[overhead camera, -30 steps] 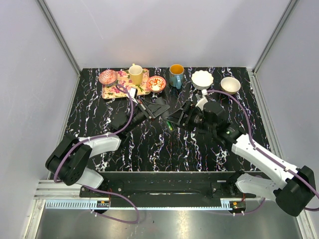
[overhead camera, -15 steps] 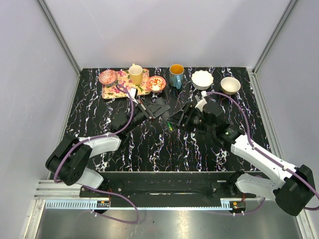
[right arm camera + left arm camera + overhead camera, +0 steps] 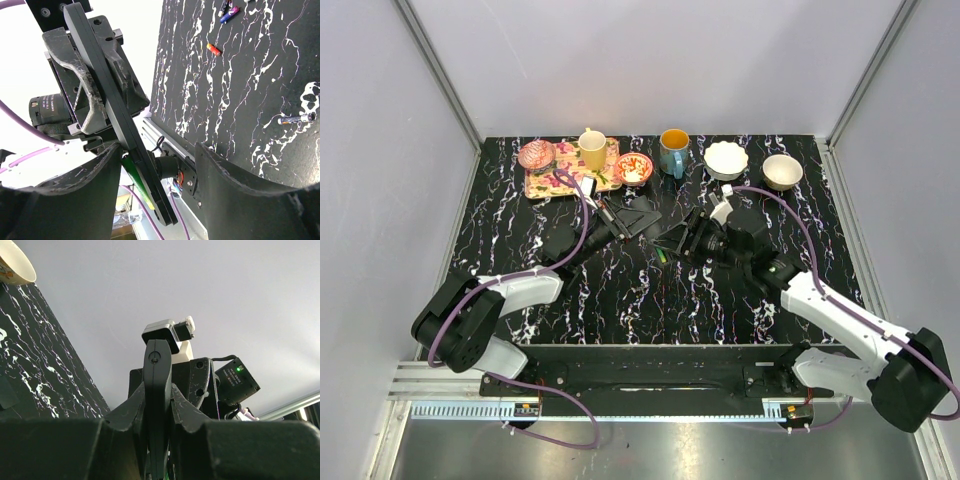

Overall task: Load the batteries into the remote control
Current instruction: Adjust the battery in the remote control.

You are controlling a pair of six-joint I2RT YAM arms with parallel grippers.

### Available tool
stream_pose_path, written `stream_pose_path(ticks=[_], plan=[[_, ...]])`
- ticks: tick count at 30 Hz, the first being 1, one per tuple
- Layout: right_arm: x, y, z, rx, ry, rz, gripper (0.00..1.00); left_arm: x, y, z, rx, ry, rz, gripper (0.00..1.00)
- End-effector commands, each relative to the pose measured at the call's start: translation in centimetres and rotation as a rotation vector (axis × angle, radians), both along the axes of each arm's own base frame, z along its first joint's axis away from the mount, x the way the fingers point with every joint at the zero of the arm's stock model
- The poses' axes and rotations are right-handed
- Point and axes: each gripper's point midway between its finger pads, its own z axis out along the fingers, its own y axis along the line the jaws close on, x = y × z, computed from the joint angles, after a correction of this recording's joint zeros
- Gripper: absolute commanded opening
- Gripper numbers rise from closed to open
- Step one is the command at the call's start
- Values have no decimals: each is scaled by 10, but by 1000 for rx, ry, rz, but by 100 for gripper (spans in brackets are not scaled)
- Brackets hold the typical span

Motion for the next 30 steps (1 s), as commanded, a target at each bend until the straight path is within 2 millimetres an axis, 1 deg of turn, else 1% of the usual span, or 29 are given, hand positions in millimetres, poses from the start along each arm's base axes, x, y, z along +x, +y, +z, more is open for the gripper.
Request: stream_pose_path(ticks=[1, 5, 16, 25, 30], plan=[[0, 2, -4, 8, 7, 21, 64, -9, 7, 57, -109, -134, -6, 0], [-1, 4, -8, 12, 21, 30, 64, -9, 7, 58, -111, -135, -6, 0], [-5, 7, -18, 39, 49, 47, 60, -10, 7, 65, -127, -149, -7, 0], [-9, 11, -22, 58, 64, 75, 53, -10, 9, 72, -147, -160, -6, 0], [-12, 14, -26, 65, 74, 104, 51, -10, 9, 76, -154, -165, -4, 0]])
